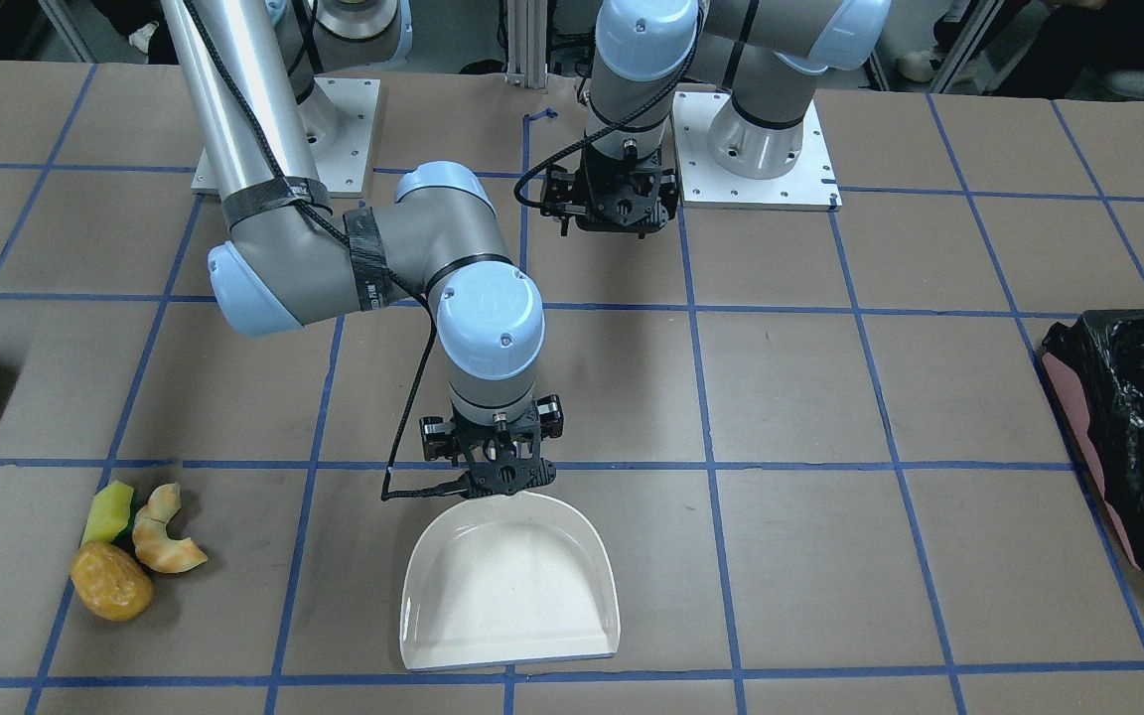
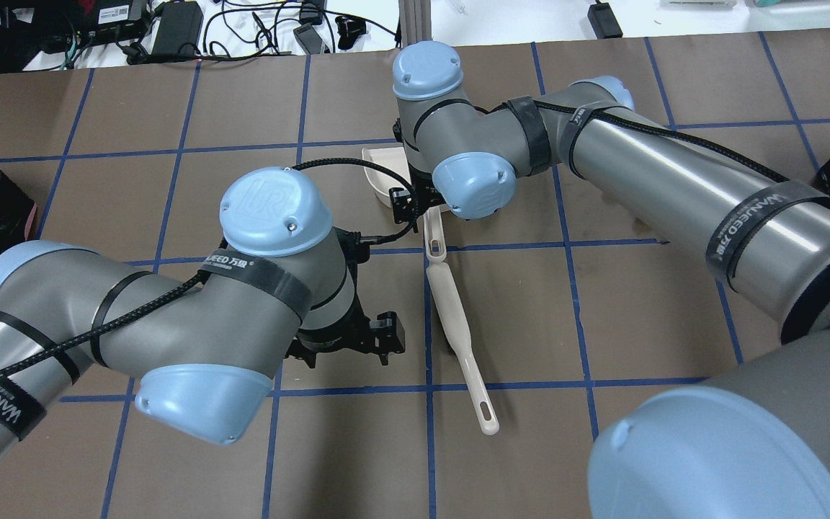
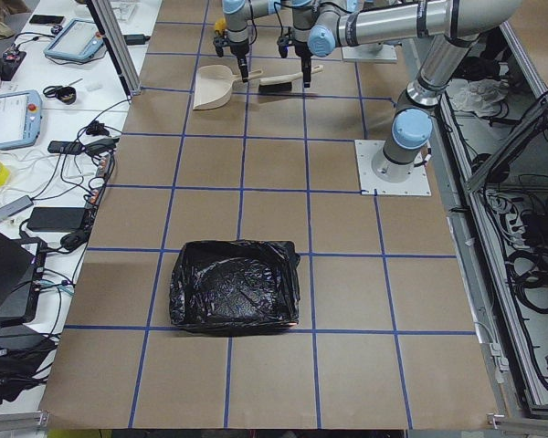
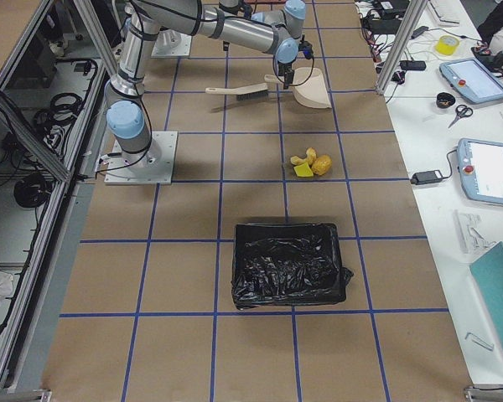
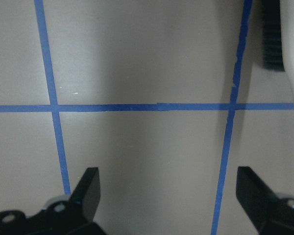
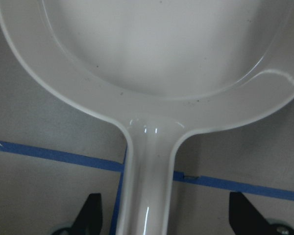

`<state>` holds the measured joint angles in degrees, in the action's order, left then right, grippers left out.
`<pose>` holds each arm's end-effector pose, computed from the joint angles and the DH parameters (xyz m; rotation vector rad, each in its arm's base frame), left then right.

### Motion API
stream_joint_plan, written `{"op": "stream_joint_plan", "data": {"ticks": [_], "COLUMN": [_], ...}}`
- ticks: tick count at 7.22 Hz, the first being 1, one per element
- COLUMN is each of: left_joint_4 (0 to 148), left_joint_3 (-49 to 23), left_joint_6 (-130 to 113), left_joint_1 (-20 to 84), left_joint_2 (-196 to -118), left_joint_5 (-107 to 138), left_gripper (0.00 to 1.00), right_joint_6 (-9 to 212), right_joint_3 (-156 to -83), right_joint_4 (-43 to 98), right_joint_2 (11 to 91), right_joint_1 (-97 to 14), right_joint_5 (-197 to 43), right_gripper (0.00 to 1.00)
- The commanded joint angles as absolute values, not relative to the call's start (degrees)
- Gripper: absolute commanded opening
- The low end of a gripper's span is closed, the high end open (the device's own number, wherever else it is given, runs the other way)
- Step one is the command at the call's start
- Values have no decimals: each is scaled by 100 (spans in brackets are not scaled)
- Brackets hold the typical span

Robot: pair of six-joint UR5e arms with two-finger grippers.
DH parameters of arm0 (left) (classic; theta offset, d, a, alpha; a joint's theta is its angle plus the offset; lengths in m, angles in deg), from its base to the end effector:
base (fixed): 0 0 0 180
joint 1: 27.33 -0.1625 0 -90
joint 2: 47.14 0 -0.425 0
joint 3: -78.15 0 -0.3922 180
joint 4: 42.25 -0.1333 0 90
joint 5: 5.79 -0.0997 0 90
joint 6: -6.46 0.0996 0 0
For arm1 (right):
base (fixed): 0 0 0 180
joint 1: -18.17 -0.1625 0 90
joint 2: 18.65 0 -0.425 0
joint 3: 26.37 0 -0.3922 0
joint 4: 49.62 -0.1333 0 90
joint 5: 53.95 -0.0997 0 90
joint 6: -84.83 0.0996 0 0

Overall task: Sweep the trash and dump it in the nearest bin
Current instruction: 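Grasp the white brush handle with the left gripper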

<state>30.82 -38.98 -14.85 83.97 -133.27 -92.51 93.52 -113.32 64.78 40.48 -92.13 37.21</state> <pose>-0.2820 -0.3406 0.3218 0.0052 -3.1225 -0.1933 0.3516 -0.5721 0.2389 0.3151 -3.0900 -0.0819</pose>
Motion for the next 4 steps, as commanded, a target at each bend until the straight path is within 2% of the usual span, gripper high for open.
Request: {"op": "stream_joint_plan", "data": {"ticks": [1,2,3,4], "left_joint_4": [2903,2798,2562,2403], "left_joint_3": [-3910,-3910,-3910,-3910], "left_joint_6": [-1927,-1999,-2287,-2507], "left_joint_1": [8849,8955,9087,9245], "left_joint_2": [-13493,-13573,-13669,-13827], "left_joint_5": [-9253,-9236,-9227,-9227], "left_gripper": [98,98,98,98], "right_joint_6": [9379,9379,9371,9344], "right_joint_3": [-11417,-11443,-11443,-11391], "right_joint_4": [6464,6464,6455,6160], "right_joint_2": [4103,4112,4112,4112], "right_joint_1": [-9309,-9319,-9319,-9319], "right_joint_5": [3693,3702,3702,3693], "right_gripper": [91,91,85,83]}}
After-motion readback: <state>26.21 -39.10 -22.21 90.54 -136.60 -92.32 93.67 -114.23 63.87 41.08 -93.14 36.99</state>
